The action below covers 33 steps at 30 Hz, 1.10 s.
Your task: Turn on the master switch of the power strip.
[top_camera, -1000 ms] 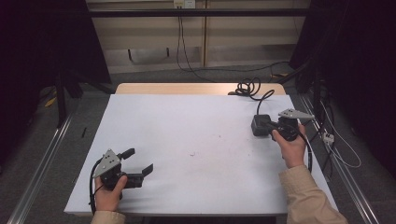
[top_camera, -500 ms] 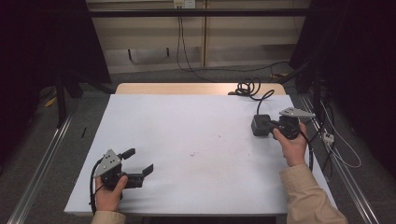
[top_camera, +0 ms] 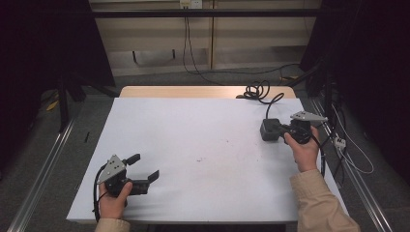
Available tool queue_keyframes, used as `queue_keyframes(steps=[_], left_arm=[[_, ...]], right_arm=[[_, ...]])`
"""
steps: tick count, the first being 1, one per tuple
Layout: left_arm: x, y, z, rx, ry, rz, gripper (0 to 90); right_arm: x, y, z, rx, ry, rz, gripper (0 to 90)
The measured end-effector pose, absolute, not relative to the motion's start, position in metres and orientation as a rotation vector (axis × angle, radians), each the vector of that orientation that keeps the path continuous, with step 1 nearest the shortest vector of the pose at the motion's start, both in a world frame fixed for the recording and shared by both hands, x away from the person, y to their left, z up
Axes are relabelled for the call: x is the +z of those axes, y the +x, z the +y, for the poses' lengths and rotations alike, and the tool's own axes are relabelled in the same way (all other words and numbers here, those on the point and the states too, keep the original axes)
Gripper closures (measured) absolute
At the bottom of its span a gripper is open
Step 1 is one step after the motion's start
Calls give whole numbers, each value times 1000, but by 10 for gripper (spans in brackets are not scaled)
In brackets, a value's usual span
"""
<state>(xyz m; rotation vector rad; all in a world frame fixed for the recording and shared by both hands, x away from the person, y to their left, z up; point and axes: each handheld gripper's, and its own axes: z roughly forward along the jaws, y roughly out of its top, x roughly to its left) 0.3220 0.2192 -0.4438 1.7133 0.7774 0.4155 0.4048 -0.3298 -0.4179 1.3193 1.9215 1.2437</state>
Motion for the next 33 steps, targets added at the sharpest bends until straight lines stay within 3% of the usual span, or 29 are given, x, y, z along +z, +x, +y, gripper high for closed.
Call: queue_keyframes(steps=[33], left_arm=[[-445, 322, 219, 416, 1712, 782, 41]], right_arm=[[-423, 410, -336, 1194, 1321, 1905, 900]])
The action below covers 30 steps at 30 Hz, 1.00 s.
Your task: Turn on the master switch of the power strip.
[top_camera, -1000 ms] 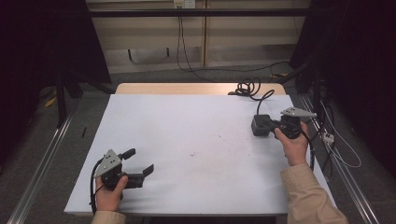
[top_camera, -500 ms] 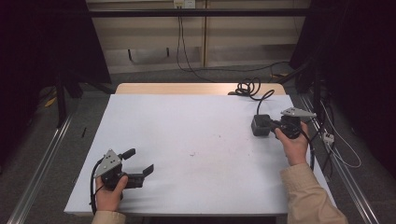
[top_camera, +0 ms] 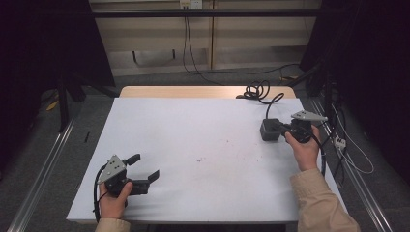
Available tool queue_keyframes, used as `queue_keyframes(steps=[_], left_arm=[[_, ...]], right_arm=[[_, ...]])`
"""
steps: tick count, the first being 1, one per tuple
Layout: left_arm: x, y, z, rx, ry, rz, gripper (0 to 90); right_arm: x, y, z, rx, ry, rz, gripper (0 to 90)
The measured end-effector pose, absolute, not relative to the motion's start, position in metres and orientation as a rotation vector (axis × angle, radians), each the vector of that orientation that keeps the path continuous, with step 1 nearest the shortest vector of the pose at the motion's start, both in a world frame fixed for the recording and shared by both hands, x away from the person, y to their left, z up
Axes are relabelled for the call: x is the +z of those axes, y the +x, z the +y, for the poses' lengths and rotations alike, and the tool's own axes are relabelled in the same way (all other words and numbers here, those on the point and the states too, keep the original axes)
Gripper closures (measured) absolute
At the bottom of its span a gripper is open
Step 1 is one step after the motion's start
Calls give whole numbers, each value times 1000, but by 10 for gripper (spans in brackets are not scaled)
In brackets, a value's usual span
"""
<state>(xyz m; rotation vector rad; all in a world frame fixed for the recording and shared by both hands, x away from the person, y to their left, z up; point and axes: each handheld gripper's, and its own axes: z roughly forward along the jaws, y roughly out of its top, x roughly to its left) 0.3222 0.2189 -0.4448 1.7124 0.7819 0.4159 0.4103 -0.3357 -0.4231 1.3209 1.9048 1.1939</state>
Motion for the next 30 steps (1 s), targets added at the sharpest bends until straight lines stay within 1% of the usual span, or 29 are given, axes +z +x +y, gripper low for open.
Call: queue_keyframes(steps=[30], left_arm=[[-445, 322, 218, 414, 1711, 775, 41]], right_arm=[[-430, 413, -335, 1174, 1305, 1903, 900]])
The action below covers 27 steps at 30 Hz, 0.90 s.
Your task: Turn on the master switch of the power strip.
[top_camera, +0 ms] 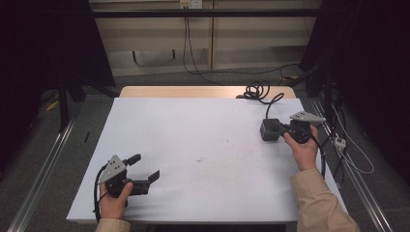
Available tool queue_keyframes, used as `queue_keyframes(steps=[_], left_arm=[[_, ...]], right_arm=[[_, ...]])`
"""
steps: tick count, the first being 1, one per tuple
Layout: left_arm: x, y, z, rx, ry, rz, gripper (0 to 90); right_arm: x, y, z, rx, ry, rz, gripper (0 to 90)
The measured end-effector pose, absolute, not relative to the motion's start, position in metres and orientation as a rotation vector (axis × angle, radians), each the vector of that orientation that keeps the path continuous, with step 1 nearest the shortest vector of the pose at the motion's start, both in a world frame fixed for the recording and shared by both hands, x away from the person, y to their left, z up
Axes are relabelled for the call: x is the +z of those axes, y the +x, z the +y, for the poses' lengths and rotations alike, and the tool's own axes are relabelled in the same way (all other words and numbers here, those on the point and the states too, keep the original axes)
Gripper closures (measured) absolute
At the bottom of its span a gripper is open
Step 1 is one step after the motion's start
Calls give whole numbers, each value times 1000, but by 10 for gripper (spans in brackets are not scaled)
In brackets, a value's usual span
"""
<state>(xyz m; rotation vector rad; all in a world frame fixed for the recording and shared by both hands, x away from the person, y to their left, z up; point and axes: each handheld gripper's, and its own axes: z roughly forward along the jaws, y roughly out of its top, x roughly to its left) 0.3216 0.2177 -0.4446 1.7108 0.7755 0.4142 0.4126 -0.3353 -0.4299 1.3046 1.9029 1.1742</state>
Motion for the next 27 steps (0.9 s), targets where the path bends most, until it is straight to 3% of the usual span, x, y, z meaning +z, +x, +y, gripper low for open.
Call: queue_keyframes(steps=[27], left_arm=[[-445, 322, 217, 410, 1708, 782, 41]], right_arm=[[-432, 412, -336, 1186, 1299, 1902, 900]])
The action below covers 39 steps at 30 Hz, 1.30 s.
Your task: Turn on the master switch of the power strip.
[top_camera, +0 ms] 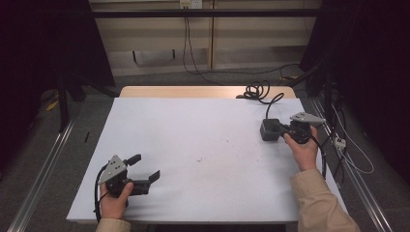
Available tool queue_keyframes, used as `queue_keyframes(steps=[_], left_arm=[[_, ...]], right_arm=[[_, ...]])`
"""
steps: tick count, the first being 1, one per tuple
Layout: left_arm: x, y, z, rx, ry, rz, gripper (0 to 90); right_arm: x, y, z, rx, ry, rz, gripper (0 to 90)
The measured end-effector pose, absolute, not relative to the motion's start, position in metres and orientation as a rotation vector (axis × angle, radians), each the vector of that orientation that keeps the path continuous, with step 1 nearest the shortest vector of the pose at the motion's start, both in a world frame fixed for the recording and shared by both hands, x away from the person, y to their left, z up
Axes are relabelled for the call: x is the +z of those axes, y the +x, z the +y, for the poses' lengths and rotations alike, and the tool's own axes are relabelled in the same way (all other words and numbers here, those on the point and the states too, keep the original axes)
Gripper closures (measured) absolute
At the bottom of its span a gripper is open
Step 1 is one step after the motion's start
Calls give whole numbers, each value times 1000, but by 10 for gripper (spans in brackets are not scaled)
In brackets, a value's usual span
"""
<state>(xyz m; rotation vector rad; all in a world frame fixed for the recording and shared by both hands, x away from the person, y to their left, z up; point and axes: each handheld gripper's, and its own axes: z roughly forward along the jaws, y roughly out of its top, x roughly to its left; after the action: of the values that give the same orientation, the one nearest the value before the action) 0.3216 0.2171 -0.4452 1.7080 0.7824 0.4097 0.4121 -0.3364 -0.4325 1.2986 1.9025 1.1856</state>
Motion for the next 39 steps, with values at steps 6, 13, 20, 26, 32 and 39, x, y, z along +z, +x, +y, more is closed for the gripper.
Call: queue_keyframes(steps=[6, 13, 20, 26, 32, 39], left_arm=[[-445, 321, 217, 410, 1707, 783, 41], [-445, 321, 217, 411, 1708, 784, 41], [-445, 321, 217, 411, 1709, 783, 41], [-445, 322, 216, 413, 1711, 780, 41], [-445, 322, 216, 413, 1712, 781, 41], [-445, 322, 216, 412, 1711, 781, 41]], right_arm=[[-432, 412, -335, 1172, 1293, 1905, 900], [-432, 412, -334, 1166, 1299, 1905, 900], [-432, 412, -334, 1160, 1299, 1907, 900], [-432, 411, -333, 1153, 1297, 1906, 900], [-432, 411, -334, 1164, 1300, 1905, 900], [-432, 411, -333, 1161, 1308, 1904, 900]])
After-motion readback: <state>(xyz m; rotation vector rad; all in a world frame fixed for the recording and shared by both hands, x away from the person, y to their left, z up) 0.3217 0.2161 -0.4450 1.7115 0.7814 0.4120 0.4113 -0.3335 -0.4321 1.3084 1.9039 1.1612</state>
